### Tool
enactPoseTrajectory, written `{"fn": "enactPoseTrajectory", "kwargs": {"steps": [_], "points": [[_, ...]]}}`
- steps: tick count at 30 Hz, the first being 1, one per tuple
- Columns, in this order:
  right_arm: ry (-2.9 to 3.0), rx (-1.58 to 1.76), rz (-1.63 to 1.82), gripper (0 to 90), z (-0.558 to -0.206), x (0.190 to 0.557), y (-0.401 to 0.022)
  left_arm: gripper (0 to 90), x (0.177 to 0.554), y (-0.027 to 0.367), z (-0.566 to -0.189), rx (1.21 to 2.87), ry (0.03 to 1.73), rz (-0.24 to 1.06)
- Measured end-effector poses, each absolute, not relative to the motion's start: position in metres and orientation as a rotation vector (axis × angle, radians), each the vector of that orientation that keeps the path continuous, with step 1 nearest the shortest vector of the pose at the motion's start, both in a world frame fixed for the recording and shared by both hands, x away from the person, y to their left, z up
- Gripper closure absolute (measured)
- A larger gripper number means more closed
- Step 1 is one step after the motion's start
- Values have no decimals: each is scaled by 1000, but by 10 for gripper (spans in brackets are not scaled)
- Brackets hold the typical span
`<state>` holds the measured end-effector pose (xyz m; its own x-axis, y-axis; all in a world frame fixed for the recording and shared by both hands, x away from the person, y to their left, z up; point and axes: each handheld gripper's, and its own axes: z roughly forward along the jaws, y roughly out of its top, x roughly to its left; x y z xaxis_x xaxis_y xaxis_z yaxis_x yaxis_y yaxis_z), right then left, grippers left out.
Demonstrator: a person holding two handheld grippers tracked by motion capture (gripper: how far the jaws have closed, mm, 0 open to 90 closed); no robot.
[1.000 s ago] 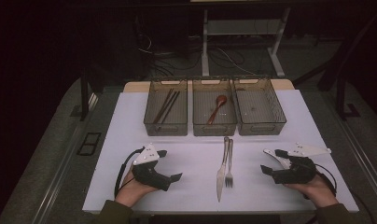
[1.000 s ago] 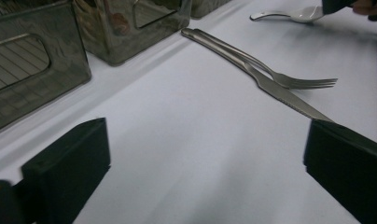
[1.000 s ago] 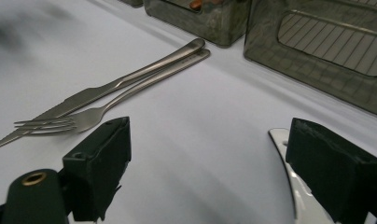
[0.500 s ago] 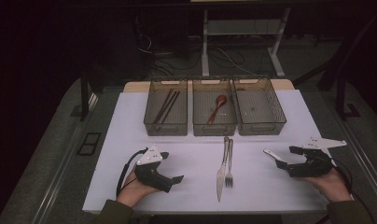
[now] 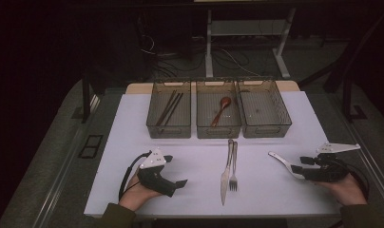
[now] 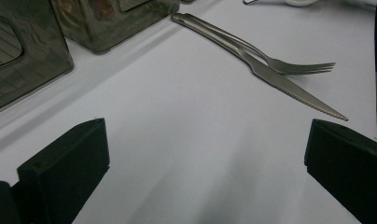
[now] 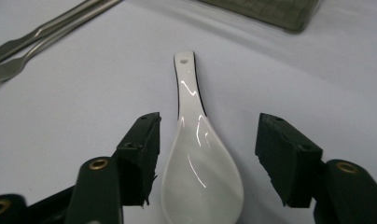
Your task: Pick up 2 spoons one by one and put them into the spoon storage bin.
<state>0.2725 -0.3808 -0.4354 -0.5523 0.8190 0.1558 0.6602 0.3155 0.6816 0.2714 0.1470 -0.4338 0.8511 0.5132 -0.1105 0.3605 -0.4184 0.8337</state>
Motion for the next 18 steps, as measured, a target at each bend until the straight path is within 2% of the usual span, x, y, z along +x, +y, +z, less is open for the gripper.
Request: {"fn": "enactPoseTrajectory", "kwargs": {"steps": [18], "points": [[2463,1359,1000,555,-444,273,-380,0,271,146,-435,2060,636,191]]}}
